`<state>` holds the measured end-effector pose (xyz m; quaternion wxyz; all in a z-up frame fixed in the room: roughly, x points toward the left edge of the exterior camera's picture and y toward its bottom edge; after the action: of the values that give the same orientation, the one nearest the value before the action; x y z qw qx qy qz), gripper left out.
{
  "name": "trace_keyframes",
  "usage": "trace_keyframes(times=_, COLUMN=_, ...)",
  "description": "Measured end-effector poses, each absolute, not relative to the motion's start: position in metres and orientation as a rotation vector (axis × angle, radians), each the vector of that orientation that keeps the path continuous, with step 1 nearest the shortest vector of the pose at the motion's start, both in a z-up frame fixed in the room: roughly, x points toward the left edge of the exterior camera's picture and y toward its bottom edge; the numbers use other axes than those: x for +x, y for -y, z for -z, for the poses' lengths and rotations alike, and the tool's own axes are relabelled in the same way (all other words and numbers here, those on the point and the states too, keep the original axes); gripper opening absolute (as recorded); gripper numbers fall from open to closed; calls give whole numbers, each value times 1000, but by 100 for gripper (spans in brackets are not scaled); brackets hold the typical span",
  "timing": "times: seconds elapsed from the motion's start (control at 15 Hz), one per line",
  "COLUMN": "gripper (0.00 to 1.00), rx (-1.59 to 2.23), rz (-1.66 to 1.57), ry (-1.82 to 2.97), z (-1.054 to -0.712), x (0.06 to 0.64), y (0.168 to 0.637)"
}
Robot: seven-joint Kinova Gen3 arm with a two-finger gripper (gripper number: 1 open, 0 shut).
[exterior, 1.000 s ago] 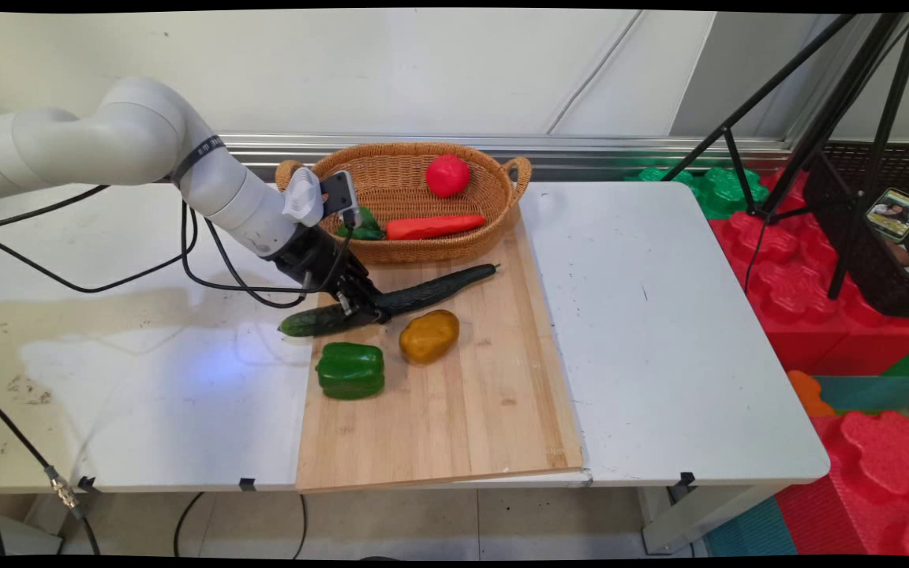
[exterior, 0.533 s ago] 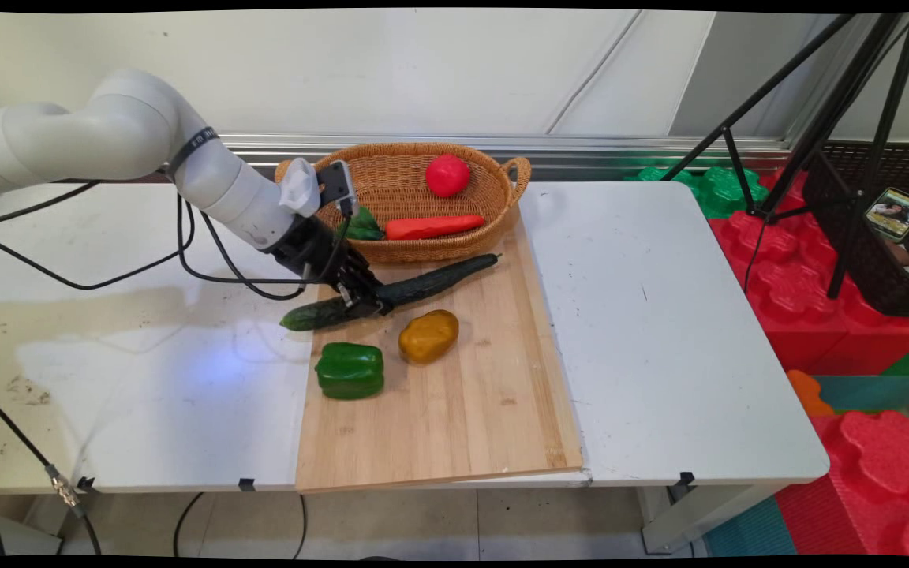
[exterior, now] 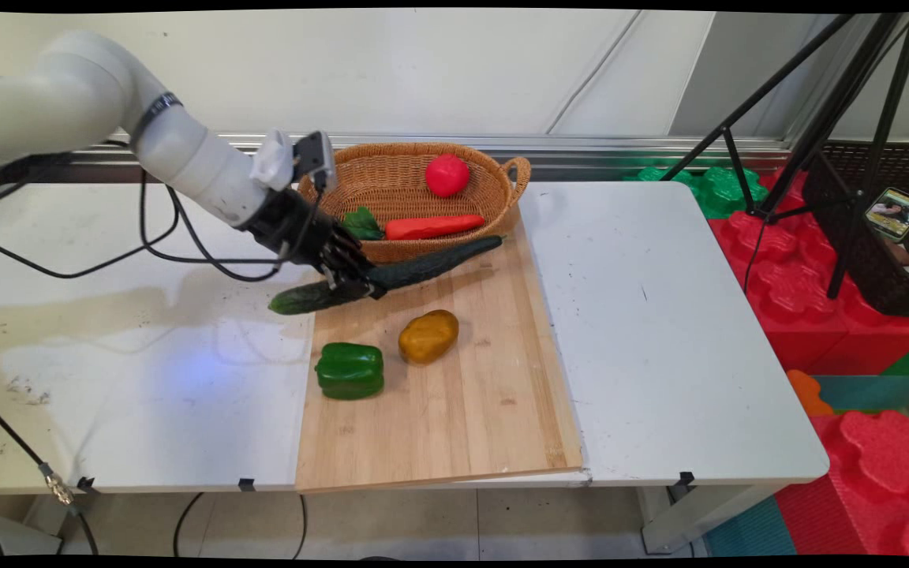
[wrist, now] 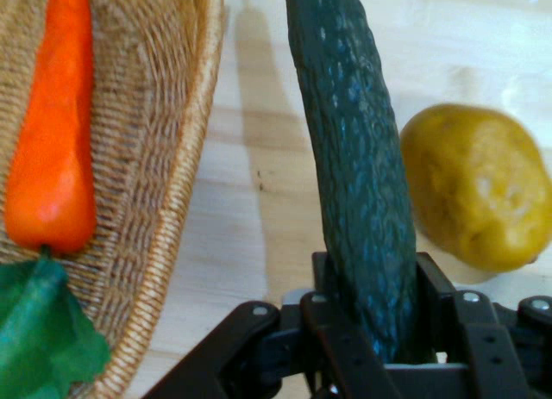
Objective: Place the picked object in the vegetable basket
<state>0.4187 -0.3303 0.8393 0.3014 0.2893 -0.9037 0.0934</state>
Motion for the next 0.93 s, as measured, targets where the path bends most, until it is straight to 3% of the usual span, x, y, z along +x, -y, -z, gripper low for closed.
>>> trace_keyframes(times=0.93, gripper=0, rx=691, rz=-327, ry=2325, z=-924, x=466, y=329)
